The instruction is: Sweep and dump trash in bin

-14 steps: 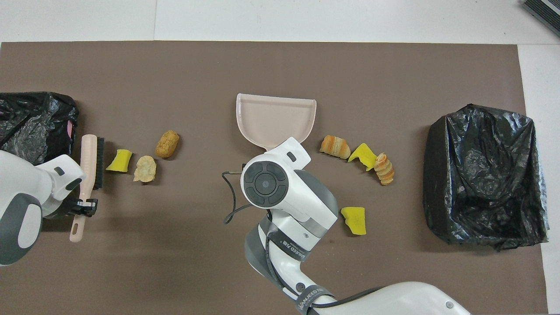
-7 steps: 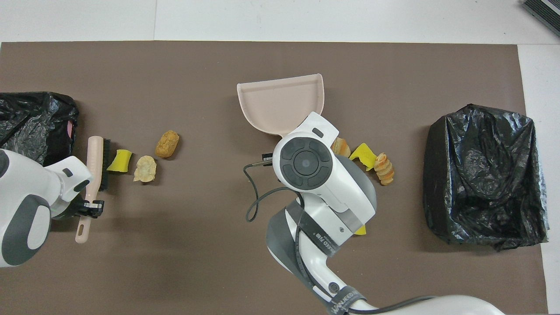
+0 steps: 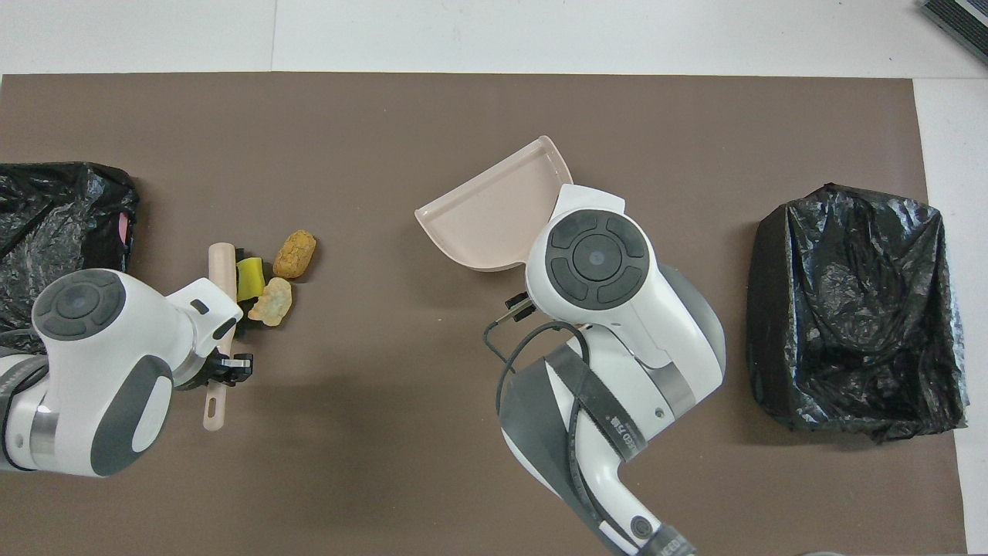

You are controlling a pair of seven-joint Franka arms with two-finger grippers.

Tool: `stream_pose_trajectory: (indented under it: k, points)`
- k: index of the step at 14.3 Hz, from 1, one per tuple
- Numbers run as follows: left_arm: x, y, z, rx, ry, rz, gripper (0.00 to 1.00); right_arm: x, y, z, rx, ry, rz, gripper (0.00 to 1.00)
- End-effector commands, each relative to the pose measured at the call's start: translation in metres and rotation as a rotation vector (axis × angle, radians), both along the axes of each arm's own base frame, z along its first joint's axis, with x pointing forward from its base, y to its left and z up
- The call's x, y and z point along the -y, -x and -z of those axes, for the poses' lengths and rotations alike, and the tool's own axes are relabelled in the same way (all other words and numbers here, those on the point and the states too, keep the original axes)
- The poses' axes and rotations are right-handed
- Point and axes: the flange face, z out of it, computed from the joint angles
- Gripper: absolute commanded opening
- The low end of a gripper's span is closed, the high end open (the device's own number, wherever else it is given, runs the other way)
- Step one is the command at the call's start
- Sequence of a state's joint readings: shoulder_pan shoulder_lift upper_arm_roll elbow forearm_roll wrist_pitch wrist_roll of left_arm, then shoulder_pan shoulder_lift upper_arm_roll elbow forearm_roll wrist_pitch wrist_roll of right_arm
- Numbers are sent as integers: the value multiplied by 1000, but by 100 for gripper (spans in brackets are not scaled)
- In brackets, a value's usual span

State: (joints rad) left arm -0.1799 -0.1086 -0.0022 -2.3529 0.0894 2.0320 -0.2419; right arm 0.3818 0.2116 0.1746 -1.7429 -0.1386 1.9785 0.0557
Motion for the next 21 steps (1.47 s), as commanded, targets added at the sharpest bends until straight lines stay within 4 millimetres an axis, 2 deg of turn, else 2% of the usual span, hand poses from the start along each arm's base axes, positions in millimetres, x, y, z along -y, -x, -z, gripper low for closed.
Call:
stream_pose_trajectory:
  k: [1,3,5,6,8,9,10,11,14,17,21]
  points:
    - [27,10,-2,25,17,-44,0,7,8,-3,-55,24,-227,0]
    - [46,14,-5,25,12,-60,0,10,13,0,-95,32,-366,0]
    - [42,5,-12,43,15,-87,0,11,20,2,-116,44,-538,0]
    - [36,-2,-21,61,22,-105,0,10,23,1,-121,49,-628,0]
    - [-8,-17,-28,84,26,-188,0,14,30,6,-146,60,-796,0]
    - [-22,-17,-27,83,27,-203,0,18,31,10,-159,63,-882,0]
    - [-32,-17,-25,76,30,-193,0,20,31,13,-166,65,-970,0]
    - [-32,-15,-23,72,33,-175,0,22,32,15,-176,66,-1016,0]
    - [-22,-12,-8,91,48,-103,0,33,31,20,-175,67,-1032,0]
    - [6,-2,12,77,51,-26,0,32,25,34,-148,61,-1053,0]
    - [38,2,15,89,58,38,0,30,19,56,-125,51,-1056,0]
